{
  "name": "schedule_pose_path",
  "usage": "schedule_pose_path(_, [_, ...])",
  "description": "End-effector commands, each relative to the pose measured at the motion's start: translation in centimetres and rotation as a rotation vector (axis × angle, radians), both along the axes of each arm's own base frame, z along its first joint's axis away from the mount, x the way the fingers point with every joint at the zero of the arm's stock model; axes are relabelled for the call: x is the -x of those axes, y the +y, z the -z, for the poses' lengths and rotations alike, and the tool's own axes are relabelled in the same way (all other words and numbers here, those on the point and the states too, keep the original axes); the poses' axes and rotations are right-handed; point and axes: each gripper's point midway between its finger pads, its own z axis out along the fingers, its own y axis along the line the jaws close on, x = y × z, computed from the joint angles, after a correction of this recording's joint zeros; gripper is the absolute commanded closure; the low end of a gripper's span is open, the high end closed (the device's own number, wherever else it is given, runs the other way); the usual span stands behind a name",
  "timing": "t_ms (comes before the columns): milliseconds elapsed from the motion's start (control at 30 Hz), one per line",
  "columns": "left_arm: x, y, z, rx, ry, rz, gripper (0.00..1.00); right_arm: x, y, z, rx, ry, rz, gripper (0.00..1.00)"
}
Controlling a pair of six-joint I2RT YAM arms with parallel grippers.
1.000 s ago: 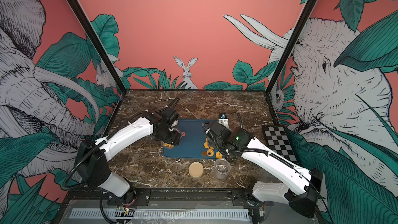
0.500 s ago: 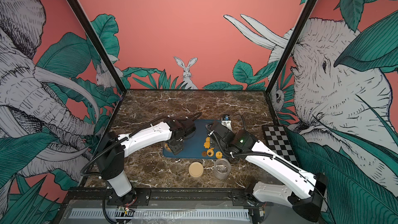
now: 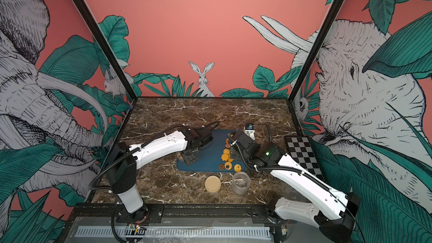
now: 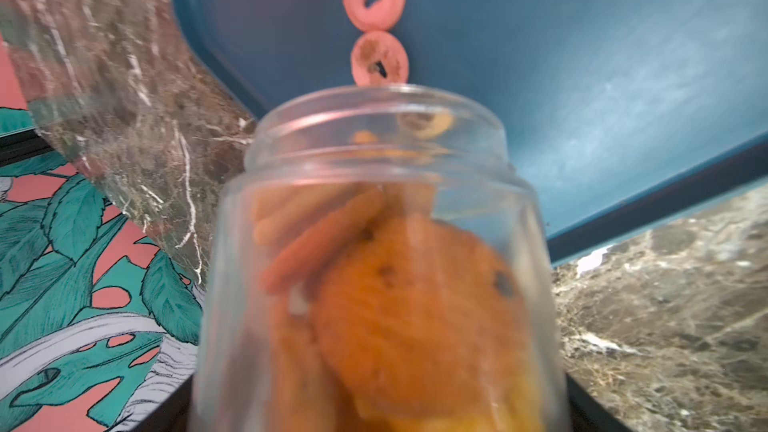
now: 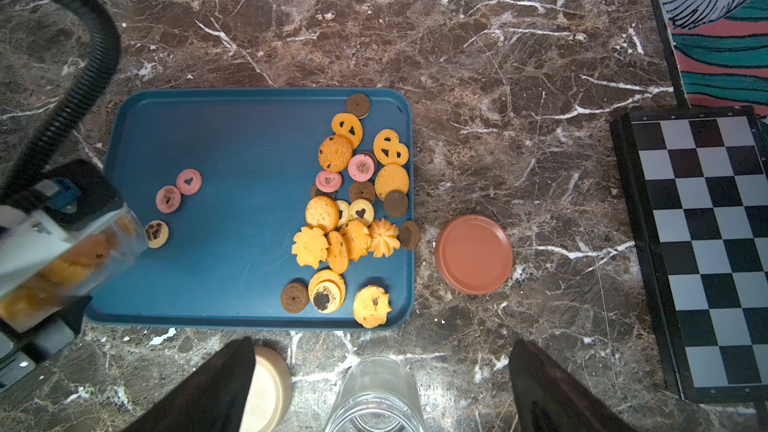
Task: Pour the cookies out of the jar
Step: Pour the cookies in the jar onto the tray.
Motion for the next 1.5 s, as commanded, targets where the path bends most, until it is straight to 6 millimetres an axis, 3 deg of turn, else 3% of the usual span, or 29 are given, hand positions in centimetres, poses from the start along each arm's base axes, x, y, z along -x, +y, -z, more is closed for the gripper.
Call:
schedule_pose_path(0, [0.1, -0.3, -2.0, 0.089, -0.013, -0.029, 1.0, 0.0, -0.3, -0.1, -0.025, -0.01, 0.022, 0.02])
schedule_pose_path(233, [0.5, -1.5, -2.6, 0.582, 0.096, -0.307, 1.0, 0.1, -0.6, -0.1, -0.03, -0.006, 0.023, 0.02])
schedule_pose_path(300, [0.6, -2.2, -3.5, 0.731, 0.06, -0.31, 1.0, 0.2, -0.9, 0.0, -0.027, -0.007, 0.027, 0.02])
schedule_pose_path(500, [2.1, -4.6, -8.9, 1.214, -0.128, -0.118, 1.0, 0.1, -0.9, 0.1, -0.046, -0.01, 0.03, 0.03])
schedule_pose_path(600, [3.6, -4.0, -12.0, 1.494, -0.313, 0.017, 1.0, 0.0, -0.8, 0.0, -0.05, -0.009, 0.027, 0.03])
schedule_pose_path(700, [4.9, -1.4, -15.4, 1.741, -0.596, 0.11, 1.0, 0.0, -0.8, -0.1, -0.042, -0.004, 0.024, 0.03])
schedule_pose_path(767, [5.2, -0.3, -16.2, 1.757, -0.669, 0.125, 1.0, -0.1, -0.9, -0.1, -0.038, 0.0, 0.024, 0.03])
schedule_pose_path(867, [6.2, -0.9, -17.4, 1.785, -0.645, 0.195, 1.0, -0.2, -0.9, -0.2, -0.032, 0.001, 0.026, 0.03])
schedule_pose_path(900, [6.2, -1.1, -17.3, 1.78, -0.632, 0.2, 1.0, -0.2, -0.9, -0.3, -0.031, 0.001, 0.026, 0.03])
schedule_pose_path(967, [4.9, -0.9, -15.0, 1.698, -0.665, 0.158, 1.0, -0.3, -0.7, -0.2, -0.038, 0.001, 0.028, 0.03])
schedule_pose_path(1033, [5.6, -1.6, -17.2, 1.785, -0.613, 0.219, 1.0, -0.5, -0.4, -0.3, -0.054, 0.0, 0.028, 0.03])
schedule_pose_path(1133, [4.2, -1.2, -14.6, 1.729, -0.631, 0.125, 1.0, -0.4, -0.2, -0.2, -0.066, 0.004, 0.03, 0.03])
schedule_pose_path(1267, [3.2, -0.4, -14.2, 1.675, -0.588, -0.025, 1.0, -0.2, -0.5, 0.1, -0.069, 0.008, 0.035, 0.03])
schedule_pose_path(1400, [0.8, 2.3, -11.0, 1.405, -0.556, -0.341, 1.0, 0.0, -0.4, 0.7, -0.081, 0.02, 0.038, 0.04])
schedule_pose_path(1467, [0.7, 2.2, -8.9, 1.279, -0.451, -0.409, 1.0, 0.0, -0.3, 0.7, -0.088, 0.022, 0.038, 0.04])
